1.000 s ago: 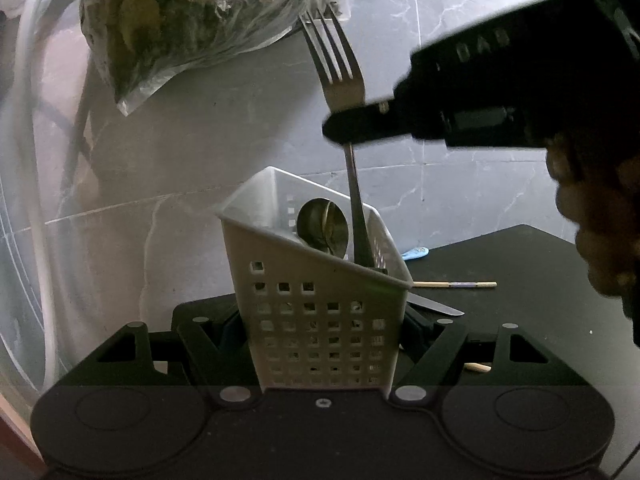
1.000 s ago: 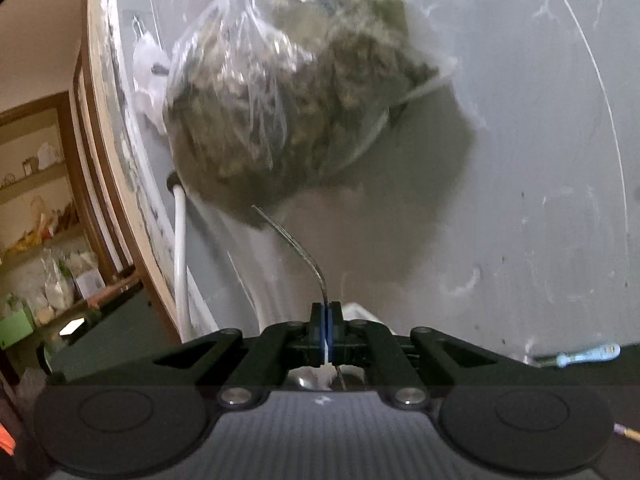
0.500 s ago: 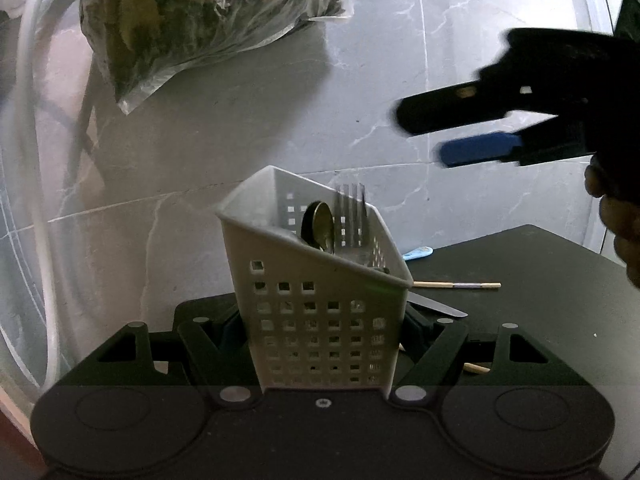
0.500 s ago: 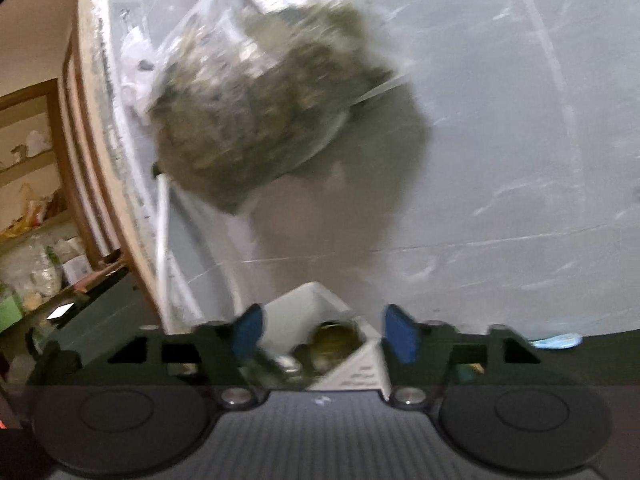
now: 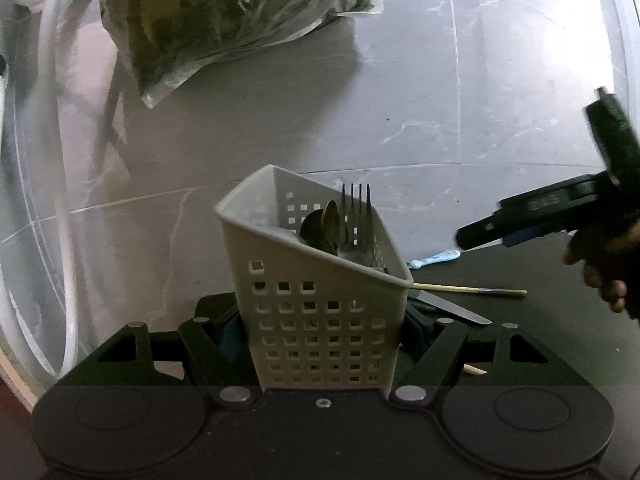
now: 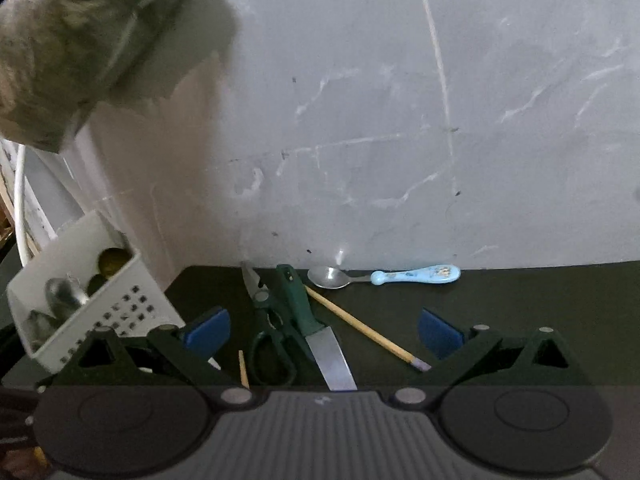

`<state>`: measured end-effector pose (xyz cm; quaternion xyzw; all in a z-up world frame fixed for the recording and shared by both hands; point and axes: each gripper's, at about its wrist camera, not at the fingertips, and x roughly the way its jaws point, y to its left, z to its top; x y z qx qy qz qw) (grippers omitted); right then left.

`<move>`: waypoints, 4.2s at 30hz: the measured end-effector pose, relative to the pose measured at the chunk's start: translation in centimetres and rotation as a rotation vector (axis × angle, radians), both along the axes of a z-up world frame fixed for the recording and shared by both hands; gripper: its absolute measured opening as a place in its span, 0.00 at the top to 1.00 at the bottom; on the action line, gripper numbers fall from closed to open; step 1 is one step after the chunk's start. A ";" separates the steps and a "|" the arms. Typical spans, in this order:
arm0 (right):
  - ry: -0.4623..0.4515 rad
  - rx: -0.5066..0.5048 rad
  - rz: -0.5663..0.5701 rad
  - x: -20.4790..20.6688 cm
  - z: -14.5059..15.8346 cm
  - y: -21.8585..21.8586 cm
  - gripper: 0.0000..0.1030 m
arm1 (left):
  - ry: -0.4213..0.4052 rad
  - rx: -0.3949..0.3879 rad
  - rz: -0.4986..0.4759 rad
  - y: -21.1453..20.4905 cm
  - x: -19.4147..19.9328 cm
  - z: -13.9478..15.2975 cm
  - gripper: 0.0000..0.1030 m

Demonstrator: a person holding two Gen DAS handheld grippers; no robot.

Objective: Organize utensils
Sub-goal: 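Grasp the green-handled utensil from the pile with the right tool, then lower the green-handled utensil into the basket with the right tool and release, then reach the right tool toward the small spoon with the blue handle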

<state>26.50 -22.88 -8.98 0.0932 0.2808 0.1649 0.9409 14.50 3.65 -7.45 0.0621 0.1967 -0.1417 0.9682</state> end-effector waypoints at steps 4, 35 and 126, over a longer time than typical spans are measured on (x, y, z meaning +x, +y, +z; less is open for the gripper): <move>0.026 -0.035 0.061 3.9 -0.5 1.4 0.11 | -0.003 -0.001 0.022 -0.2 0.0 0.0 0.25; -0.172 -0.011 0.006 0.2 3.6 2.4 0.79 | -0.002 -0.012 0.013 0.3 0.3 -0.3 0.26; -0.060 -0.347 -0.001 10.0 -5.8 9.4 0.59 | 0.012 -0.010 0.106 -0.2 -0.7 0.1 0.26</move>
